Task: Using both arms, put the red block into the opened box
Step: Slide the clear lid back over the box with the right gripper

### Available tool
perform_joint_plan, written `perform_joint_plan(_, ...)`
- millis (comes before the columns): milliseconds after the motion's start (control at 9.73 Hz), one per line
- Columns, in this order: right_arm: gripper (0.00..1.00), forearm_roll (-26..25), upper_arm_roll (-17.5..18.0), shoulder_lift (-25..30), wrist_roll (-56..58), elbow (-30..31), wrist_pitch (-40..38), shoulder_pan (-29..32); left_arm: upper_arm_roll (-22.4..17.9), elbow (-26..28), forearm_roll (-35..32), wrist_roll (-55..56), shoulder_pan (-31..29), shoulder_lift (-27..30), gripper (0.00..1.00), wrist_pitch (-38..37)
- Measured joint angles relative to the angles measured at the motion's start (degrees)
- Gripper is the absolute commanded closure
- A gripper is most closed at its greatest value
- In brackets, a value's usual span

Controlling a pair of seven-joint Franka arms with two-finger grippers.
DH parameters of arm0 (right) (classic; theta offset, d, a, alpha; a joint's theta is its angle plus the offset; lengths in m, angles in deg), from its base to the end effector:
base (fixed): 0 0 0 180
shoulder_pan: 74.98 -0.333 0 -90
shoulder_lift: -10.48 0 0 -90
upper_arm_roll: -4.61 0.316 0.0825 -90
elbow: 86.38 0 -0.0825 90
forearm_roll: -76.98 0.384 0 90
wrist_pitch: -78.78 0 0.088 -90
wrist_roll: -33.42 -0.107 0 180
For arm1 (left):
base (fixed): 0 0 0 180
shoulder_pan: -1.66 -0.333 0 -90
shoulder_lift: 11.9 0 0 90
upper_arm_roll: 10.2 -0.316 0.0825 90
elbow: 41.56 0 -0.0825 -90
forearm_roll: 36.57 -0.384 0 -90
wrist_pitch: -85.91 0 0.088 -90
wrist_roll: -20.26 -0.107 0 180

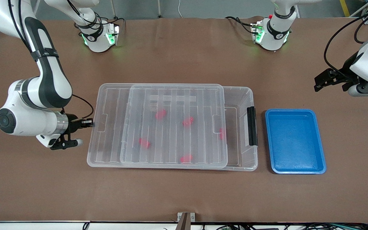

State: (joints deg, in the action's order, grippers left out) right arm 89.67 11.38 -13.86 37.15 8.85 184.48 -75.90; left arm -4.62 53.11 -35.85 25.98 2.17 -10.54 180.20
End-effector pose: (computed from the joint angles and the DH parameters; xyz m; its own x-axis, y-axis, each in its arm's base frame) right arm 0.6338 0.0957 0.3484 0.9638 0.1354 -0.2295 0.0750 -0.9643 -0.2540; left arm 0.5496 -0.0605 0.6055 0.9999 -0.0055 0.0159 -0.0057 -0.9999 0.0119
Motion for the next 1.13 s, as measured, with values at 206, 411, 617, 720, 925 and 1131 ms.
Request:
perform_joint_plan(206,1.00,0.0,2.6,0.0,-3.8,-0.3,0.6,-0.3,0.0,-0.1,0.0,-0.1,0.0,0.0,0.00,0.0)
perform_joint_plan(411,1.00,0.0,4.2,0.0,-6.3,-0.3,0.8,-0.4,0.0,-0.2,0.0,0.0,0.0,0.0,0.00,0.0)
perform_joint_plan(617,1.00,0.0,5.0,0.0,-7.5,-0.3,1.5,-0.4,0.0,-0.3,0.0,0.0,0.0,0.0,0.00,0.1)
perform_joint_plan(720,1.00,0.0,5.3,-0.1,-8.0,-0.3,1.6,-0.5,0.0,-0.4,0.0,0.0,0.0,0.0,0.00,0.1)
perform_joint_plan(925,1.00,0.0,5.6,-0.1,-8.4,-0.4,1.6,-0.5,0.0,-0.6,0.0,0.0,0.0,0.0,0.00,0.1)
perform_joint_plan(1131,0.53,0.0,5.6,-0.1,-8.7,-0.6,1.6,-0.5,0.0,-0.8,0.0,0.0,0.0,-0.1,0.00,0.1)
